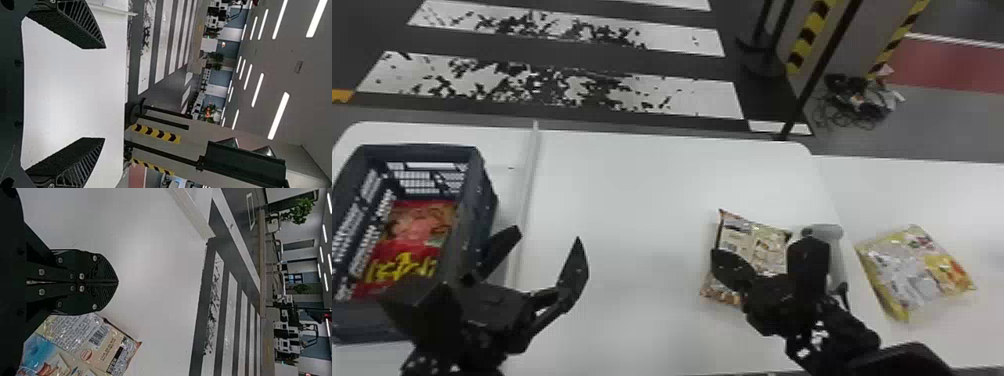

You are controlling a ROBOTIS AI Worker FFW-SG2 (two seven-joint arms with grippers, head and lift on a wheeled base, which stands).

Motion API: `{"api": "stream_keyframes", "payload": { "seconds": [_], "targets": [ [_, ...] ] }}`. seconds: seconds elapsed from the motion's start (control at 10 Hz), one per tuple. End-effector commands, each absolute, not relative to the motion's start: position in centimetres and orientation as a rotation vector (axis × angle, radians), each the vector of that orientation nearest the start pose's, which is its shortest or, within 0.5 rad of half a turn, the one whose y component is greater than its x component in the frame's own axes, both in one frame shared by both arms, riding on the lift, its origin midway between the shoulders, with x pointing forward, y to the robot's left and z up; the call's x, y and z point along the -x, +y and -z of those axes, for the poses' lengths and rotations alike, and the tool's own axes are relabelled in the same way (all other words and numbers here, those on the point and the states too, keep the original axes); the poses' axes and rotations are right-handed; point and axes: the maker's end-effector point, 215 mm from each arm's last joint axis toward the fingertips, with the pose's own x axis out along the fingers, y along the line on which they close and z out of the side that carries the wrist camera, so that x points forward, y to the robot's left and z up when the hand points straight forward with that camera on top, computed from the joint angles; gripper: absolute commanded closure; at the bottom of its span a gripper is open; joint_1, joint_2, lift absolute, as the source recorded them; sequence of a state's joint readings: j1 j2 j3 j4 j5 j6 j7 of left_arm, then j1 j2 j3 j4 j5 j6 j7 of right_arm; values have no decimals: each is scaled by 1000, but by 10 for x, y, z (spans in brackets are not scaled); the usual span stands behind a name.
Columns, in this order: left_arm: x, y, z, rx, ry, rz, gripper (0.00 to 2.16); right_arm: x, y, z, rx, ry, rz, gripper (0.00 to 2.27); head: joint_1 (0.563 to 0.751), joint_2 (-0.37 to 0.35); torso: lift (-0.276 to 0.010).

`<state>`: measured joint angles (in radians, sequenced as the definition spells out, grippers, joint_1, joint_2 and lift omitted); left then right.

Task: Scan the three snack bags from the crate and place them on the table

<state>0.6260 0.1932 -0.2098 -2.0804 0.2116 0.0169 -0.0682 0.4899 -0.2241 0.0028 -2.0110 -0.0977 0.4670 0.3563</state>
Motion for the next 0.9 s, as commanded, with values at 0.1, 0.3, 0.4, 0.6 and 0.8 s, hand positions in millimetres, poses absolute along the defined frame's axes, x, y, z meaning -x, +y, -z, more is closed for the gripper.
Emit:
{"api": "stream_keyframes", "payload": {
  "seconds": [0.1,0.3,0.4,0.6,0.8],
  "targets": [
    [-378,115,384,162,176,331,29,-397,-181,511,-7,575,-415,1771,695,-109,-62],
    [-380,115,383,161,173,333,29,-395,-181,535,-21,610,-399,1774,695,-98,-62],
    [-380,114,384,162,173,334,29,-392,-185,545,-24,629,-391,1771,695,-99,-62],
    [-381,115,384,163,173,332,29,-388,-196,552,-23,647,-372,1771,695,-105,-62],
    [-382,115,383,166,170,332,29,-380,-215,553,-27,652,-346,1771,695,-124,-62]
  ]
}}
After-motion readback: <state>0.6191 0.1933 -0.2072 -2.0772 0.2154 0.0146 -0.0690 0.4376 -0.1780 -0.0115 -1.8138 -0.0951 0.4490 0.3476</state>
